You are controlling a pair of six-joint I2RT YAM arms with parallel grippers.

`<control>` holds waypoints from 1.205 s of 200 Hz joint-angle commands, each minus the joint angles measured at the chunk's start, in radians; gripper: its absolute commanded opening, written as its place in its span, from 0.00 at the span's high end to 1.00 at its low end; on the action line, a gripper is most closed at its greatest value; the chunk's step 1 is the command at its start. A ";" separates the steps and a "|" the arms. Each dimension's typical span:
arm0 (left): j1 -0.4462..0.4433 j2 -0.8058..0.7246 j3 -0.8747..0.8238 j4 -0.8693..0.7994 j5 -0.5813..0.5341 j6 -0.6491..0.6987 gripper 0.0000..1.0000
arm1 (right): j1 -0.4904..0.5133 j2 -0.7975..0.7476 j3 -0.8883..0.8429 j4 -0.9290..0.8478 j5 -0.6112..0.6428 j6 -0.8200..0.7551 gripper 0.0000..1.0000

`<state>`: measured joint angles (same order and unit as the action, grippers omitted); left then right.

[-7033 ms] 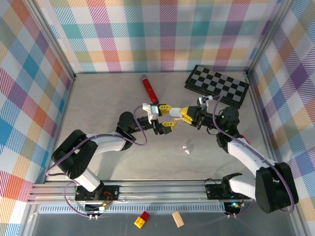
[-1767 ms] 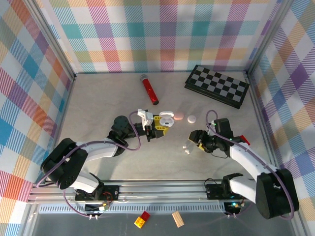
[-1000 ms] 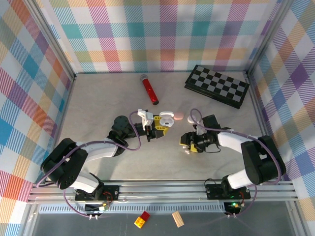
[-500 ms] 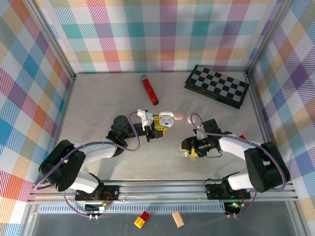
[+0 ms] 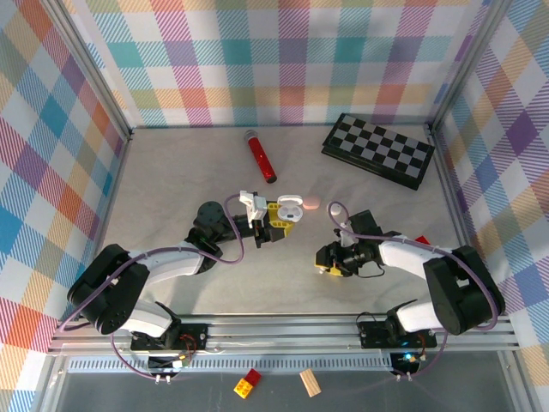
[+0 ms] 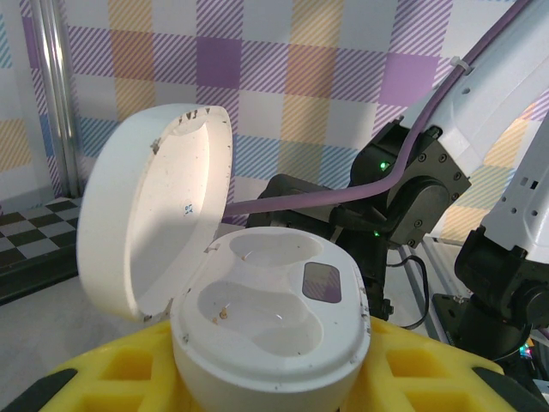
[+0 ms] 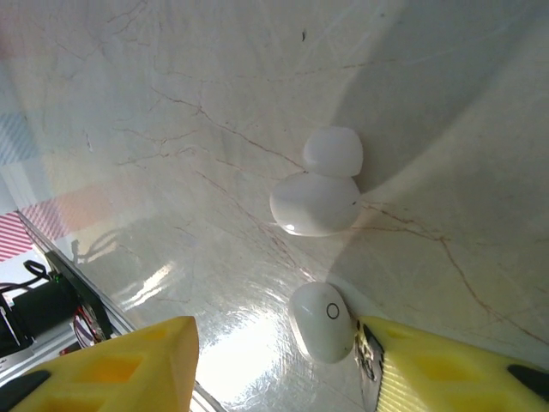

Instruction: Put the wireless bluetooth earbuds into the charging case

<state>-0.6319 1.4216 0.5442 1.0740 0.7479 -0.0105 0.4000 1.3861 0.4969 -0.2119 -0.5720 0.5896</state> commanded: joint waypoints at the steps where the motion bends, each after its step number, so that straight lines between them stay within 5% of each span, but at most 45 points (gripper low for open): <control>1: 0.006 -0.004 -0.007 0.038 0.018 0.000 0.63 | 0.005 0.014 -0.012 0.032 0.003 0.021 0.52; 63: 0.006 0.009 -0.005 0.051 0.022 -0.005 0.63 | 0.005 0.031 -0.022 0.057 0.018 0.043 0.62; 132: 0.006 -0.006 -0.010 0.039 0.018 0.001 0.63 | 0.005 -0.085 0.007 -0.030 0.099 -0.012 0.53; 241: 0.006 -0.010 -0.012 0.039 0.010 0.001 0.63 | 0.016 0.018 0.038 0.068 0.041 -0.031 0.51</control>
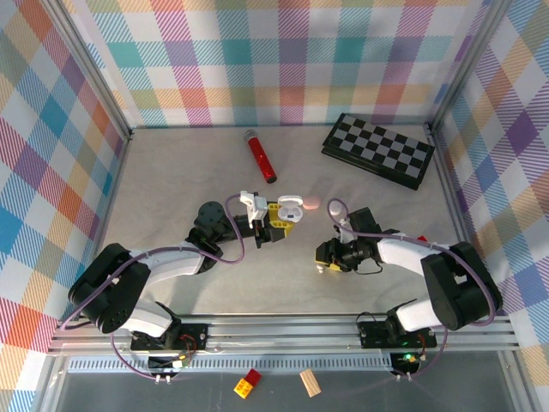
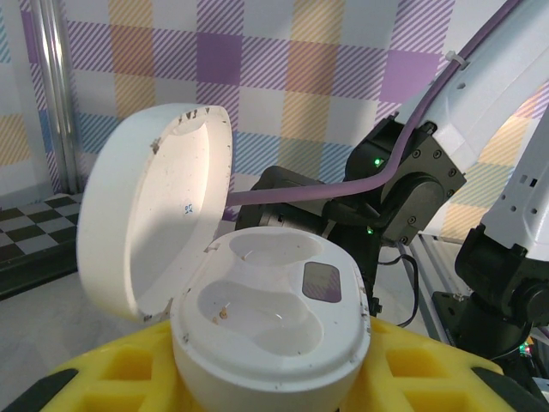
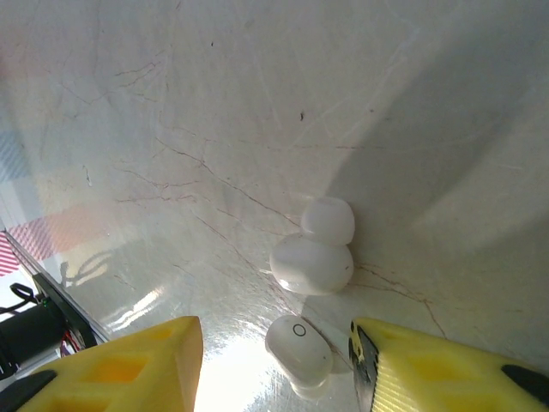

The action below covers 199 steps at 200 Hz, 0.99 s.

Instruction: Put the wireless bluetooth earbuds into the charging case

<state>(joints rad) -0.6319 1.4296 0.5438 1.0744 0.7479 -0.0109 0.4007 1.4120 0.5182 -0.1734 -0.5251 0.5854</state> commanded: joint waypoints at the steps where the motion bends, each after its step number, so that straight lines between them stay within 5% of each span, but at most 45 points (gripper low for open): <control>1: 0.006 -0.018 -0.012 0.038 0.009 0.001 0.63 | 0.015 -0.009 0.017 0.029 -0.005 -0.027 0.51; 199: 0.006 -0.020 -0.010 0.045 0.016 -0.004 0.64 | 0.027 -0.001 -0.024 0.032 -0.085 -0.077 0.52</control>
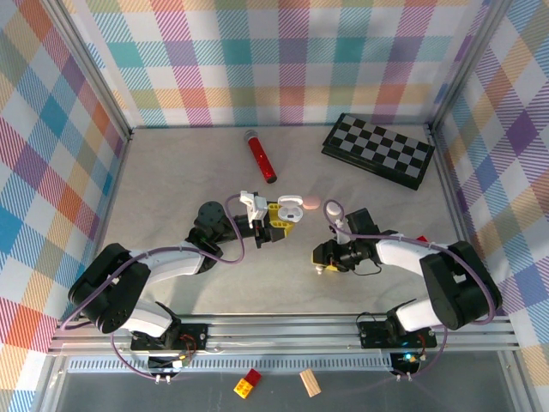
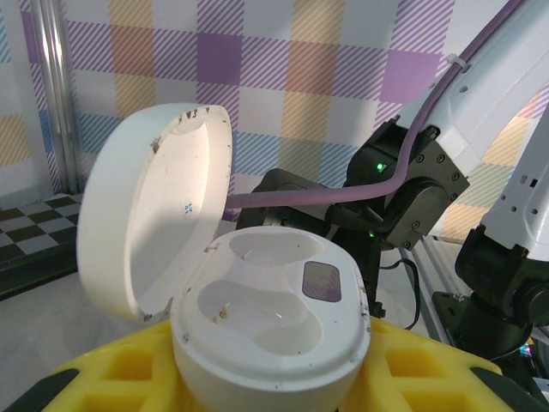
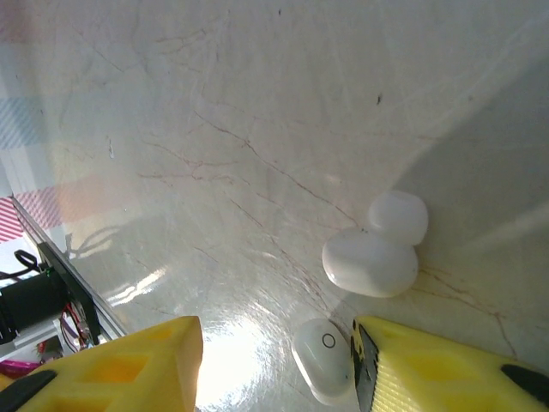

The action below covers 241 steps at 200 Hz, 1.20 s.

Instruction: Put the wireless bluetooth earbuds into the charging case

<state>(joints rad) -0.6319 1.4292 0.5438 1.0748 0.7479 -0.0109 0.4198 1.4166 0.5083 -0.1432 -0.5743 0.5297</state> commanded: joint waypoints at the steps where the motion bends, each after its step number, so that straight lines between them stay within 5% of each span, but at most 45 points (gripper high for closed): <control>1: 0.006 -0.020 -0.010 0.044 0.016 -0.004 0.64 | 0.008 -0.005 -0.014 0.002 -0.035 -0.022 0.52; 241: 0.006 -0.030 -0.018 0.024 0.014 0.003 0.64 | 0.064 0.053 -0.010 -0.005 0.016 -0.022 0.71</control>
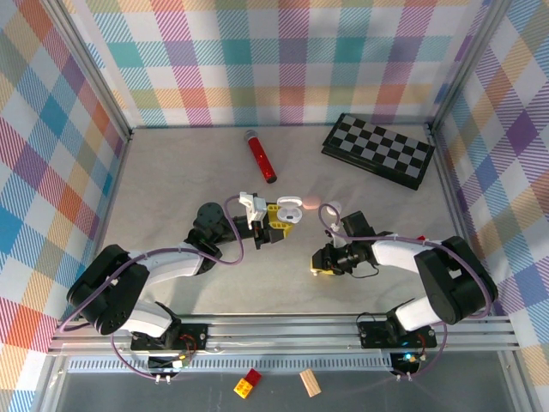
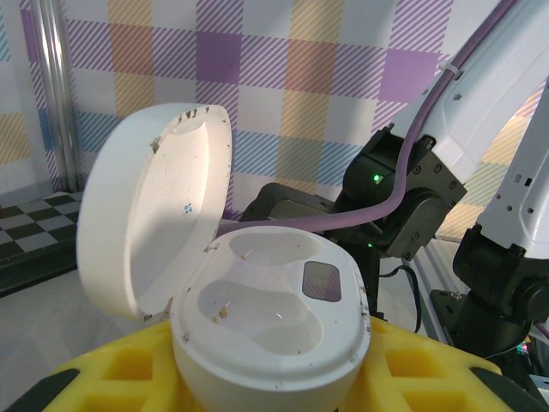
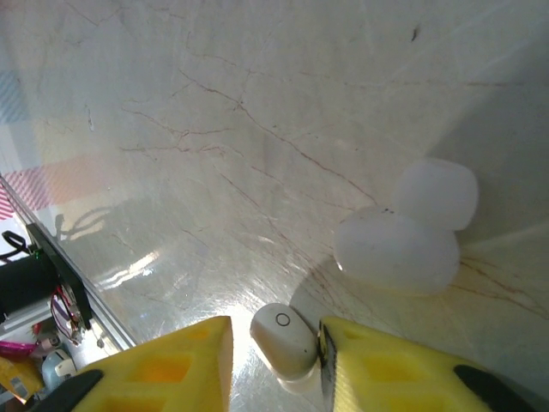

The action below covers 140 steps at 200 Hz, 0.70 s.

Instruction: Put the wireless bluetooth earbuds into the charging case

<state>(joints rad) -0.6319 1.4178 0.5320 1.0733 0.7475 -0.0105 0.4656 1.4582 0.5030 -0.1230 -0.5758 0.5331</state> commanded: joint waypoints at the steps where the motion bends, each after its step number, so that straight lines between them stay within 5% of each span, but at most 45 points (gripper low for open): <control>1: 0.006 -0.019 -0.006 0.026 0.015 0.004 0.64 | 0.018 0.012 -0.004 -0.026 0.018 -0.024 0.71; 77: 0.006 -0.015 -0.003 0.027 0.015 0.003 0.64 | 0.022 -0.024 -0.001 -0.035 0.009 -0.034 0.78; 140: 0.006 -0.015 -0.004 0.027 0.016 0.003 0.64 | 0.033 -0.018 -0.006 -0.018 0.012 -0.023 0.72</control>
<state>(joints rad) -0.6319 1.4178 0.5320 1.0737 0.7479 -0.0105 0.4870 1.4441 0.5030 -0.1326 -0.5648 0.5301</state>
